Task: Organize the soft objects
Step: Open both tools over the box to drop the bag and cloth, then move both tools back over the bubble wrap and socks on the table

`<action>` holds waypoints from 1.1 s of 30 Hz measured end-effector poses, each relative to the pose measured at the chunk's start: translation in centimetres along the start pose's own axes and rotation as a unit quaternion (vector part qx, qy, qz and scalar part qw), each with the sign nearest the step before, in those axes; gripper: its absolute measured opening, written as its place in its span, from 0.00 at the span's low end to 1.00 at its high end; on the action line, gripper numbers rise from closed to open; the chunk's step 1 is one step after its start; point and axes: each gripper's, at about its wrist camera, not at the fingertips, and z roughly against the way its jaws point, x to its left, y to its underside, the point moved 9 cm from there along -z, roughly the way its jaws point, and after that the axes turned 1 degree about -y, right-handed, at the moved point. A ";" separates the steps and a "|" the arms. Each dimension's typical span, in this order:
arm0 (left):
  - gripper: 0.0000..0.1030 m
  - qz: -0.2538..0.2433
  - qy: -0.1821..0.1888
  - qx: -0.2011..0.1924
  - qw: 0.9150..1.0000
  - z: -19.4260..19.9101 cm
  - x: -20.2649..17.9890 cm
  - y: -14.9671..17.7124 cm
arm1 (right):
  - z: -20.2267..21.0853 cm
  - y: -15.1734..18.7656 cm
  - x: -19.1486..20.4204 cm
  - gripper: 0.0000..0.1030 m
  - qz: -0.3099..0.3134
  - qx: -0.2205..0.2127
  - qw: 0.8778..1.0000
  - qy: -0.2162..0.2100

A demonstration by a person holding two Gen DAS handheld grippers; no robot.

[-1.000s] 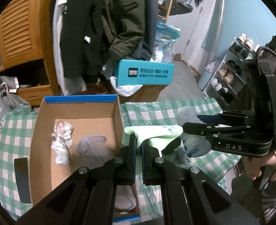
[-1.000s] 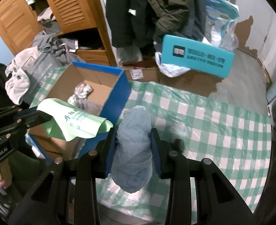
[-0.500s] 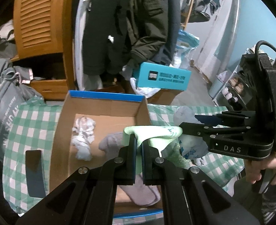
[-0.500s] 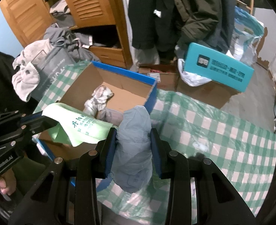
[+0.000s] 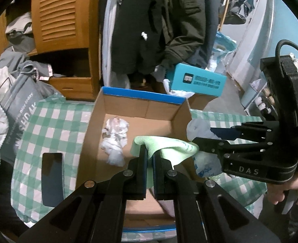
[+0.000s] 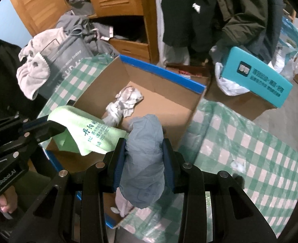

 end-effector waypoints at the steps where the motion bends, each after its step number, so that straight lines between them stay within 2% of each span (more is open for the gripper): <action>1: 0.05 0.002 -0.001 0.002 1.000 -0.1 0.2 0.1 | -0.3 0.0 0.2 0.33 0.001 0.002 1.000 -0.002; 9: 0.05 0.018 -0.011 0.013 1.000 -0.6 1.4 0.5 | -1.3 -0.1 1.0 0.36 0.000 0.010 1.000 -0.021; 12: 0.13 0.025 -0.016 0.019 0.999 -0.7 1.8 0.7 | -1.2 -0.2 1.2 0.38 -0.001 0.006 1.000 -0.027; 14: 0.22 0.026 -0.019 0.020 0.999 -0.8 1.8 0.7 | -1.2 -0.2 1.2 0.41 0.001 0.007 1.000 -0.026; 16: 0.28 0.022 -0.024 0.017 0.999 -0.7 1.7 0.6 | -1.1 -0.1 1.1 0.48 0.001 0.005 1.000 -0.025; 18: 0.30 0.016 -0.028 0.014 0.999 -0.6 1.5 0.6 | -0.9 -0.2 1.1 0.52 0.000 0.003 1.000 -0.025; 23: 0.38 0.008 -0.023 0.014 1.000 -0.7 0.8 0.7 | -0.2 -0.4 0.5 0.54 -0.007 -0.006 1.000 -0.021; 27: 0.39 0.009 -0.010 0.017 1.000 -0.9 0.0 0.8 | 0.4 -0.2 -0.3 0.59 -0.010 -0.012 1.000 -0.014; 33: 0.40 0.008 0.006 0.013 1.000 -1.0 -1.3 0.6 | 1.2 0.6 -1.7 0.59 -0.018 -0.015 1.000 -0.005</action>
